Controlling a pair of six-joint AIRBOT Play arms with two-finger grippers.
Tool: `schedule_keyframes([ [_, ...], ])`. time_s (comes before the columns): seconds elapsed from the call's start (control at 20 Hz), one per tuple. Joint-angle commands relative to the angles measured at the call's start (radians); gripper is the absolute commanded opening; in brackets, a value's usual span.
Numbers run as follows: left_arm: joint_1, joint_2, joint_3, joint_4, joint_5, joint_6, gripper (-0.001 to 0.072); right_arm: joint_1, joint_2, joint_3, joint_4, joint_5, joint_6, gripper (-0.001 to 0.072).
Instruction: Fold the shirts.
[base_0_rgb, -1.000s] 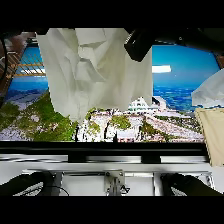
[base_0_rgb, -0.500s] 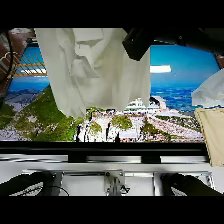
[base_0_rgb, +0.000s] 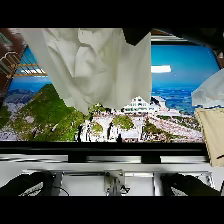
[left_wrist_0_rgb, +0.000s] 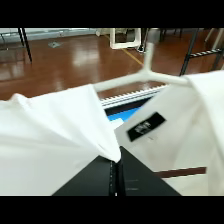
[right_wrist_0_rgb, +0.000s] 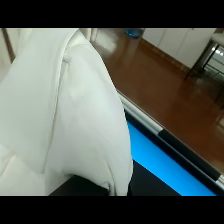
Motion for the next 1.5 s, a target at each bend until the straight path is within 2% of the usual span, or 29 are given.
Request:
schedule_keyframes([
  [0.0, -0.055, 0.060, 0.001, -0.004, 0.046, 0.057, 0.0050, 0.000, -0.029, 0.000, -0.006, -0.034, 0.093, 0.0100],
  [0.15, -0.130, 0.082, 0.000, -0.004, 0.054, 0.084, 0.0050, 0.000, -0.052, 0.000, -0.006, -0.059, 0.124, 0.0100],
  [0.45, -0.200, 0.085, 0.000, 0.001, -0.232, 0.091, 0.0049, 0.000, -0.059, 0.000, -0.026, -0.193, 0.156, 0.0100],
  [0.55, -0.200, 0.087, 0.000, 0.072, -0.312, 0.073, 0.0049, 0.000, -0.059, 0.000, -0.047, -0.208, 0.156, 0.0100],
  [0.65, -0.198, 0.086, 0.000, 0.222, -0.376, 0.016, 0.0049, 0.000, -0.057, 0.000, -0.048, -0.207, 0.155, 0.0100],
  [0.8, -0.198, 0.083, 0.000, 0.438, -0.379, -0.023, 0.0050, 0.000, -0.045, 0.000, -0.047, -0.206, 0.116, 0.0100],
  [0.9, -0.190, 0.079, 0.000, 0.509, -0.350, -0.038, 0.0050, 0.000, -0.027, 0.000, -0.047, -0.206, 0.093, 0.0100],
  [1.1, -0.150, 0.045, -0.002, 0.504, -0.364, -0.090, 0.0051, 0.000, 0.013, 0.000, -0.047, -0.214, 0.078, 0.0100],
  [1.4, -0.150, -0.065, -0.003, 0.373, -0.348, -0.090, 0.0058, 0.000, 0.039, 0.000, -0.048, -0.337, 0.028, 0.0100],
  [1.45, -0.150, -0.072, -0.003, 0.373, -0.317, -0.090, 0.0158, 0.000, 0.040, 0.000, -0.048, -0.341, 0.027, 0.0100],
])
